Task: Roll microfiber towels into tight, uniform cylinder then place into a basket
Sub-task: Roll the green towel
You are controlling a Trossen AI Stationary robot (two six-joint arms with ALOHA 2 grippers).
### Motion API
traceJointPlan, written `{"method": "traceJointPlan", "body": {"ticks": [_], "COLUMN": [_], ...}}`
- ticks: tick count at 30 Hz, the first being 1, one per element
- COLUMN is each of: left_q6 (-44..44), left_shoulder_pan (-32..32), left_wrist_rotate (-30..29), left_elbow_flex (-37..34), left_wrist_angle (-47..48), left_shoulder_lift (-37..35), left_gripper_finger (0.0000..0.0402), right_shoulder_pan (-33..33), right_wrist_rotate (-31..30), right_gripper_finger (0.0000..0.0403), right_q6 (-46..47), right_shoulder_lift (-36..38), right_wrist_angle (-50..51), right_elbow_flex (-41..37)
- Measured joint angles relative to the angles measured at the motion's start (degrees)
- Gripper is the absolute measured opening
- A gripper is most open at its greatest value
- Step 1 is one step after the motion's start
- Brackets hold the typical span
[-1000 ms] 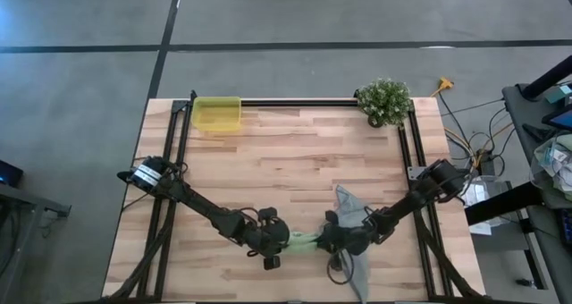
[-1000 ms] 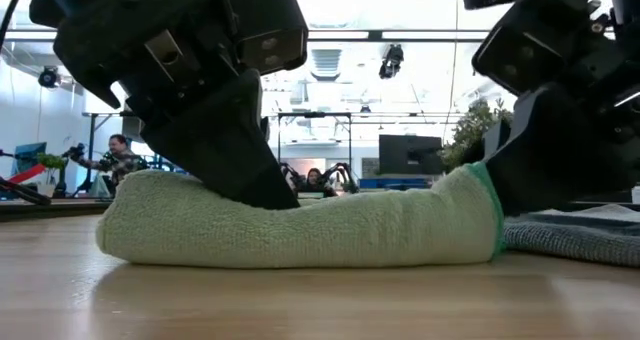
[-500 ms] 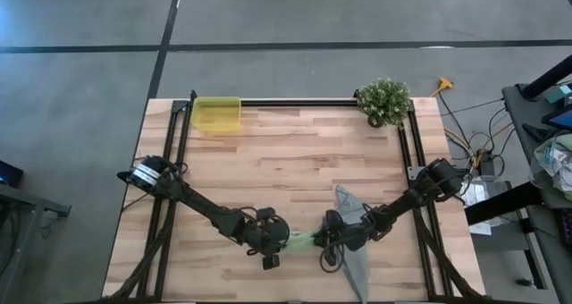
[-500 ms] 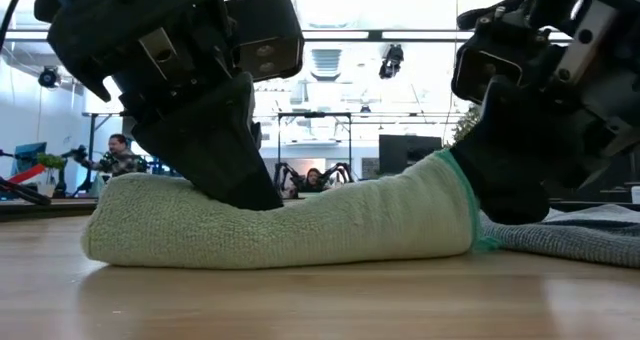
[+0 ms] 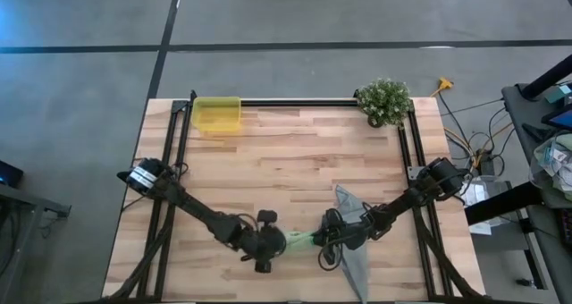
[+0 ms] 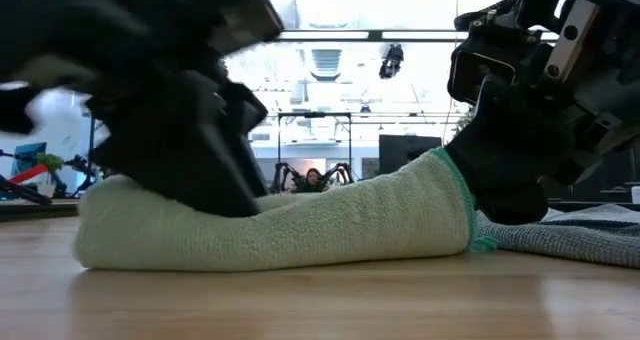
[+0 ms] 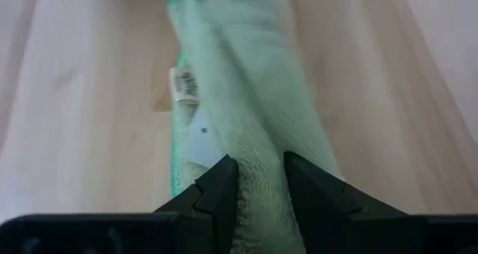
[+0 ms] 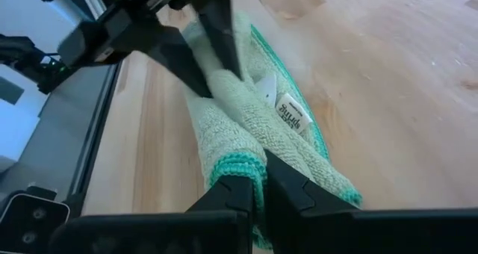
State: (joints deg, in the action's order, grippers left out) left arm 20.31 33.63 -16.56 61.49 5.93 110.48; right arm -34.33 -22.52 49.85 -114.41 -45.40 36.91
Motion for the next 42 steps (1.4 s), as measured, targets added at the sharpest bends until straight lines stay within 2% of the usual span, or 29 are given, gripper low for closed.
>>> {"method": "traceJointPlan", "body": {"ticks": [6,14,20,24,30,36,39,42], "left_q6": [-9.1,-11.2,-21.4,-26.1,-37.6,-51.7,-52.0,-46.7], "left_shoulder_pan": [6.0,10.1,14.7,16.7,17.6,17.1,16.2,14.8], "left_wrist_rotate": [-8.8,-11.9,-20.6,-24.4,-31.4,-47.0,-48.9,-47.9], "left_elbow_flex": [0.4,0.4,1.4,3.5,8.7,14.9,15.8,15.8], "left_wrist_angle": [2.4,4.4,2.3,1.6,1.0,1.1,1.2,1.0], "left_shoulder_lift": [-2.2,-9.7,-11.0,-8.3,1.0,9.6,11.3,11.0], "left_gripper_finger": [0.0100,0.0100,0.0100,0.0100,0.0100,0.0103,0.0117,0.0140], "right_shoulder_pan": [0.0,0.0,0.1,0.2,0.2,0.2,0.1,0.1], "right_wrist_rotate": [0.0,-0.2,-0.3,-0.2,-0.2,-0.2,-0.1,-0.1], "right_gripper_finger": [0.0013,0.0013,0.0013,0.0013,0.0013,0.0013,0.0013,0.0013], "right_q6": [0.3,1.5,1.9,2.0,2.0,1.9,1.9,1.6], "right_shoulder_lift": [0.0,0.1,0.1,0.1,0.1,0.1,0.1,0.1], "right_wrist_angle": [0.2,0.7,0.7,0.6,0.6,0.5,0.4,0.3], "right_elbow_flex": [0.0,0.0,0.0,0.0,0.0,0.0,0.0,0.0]}}
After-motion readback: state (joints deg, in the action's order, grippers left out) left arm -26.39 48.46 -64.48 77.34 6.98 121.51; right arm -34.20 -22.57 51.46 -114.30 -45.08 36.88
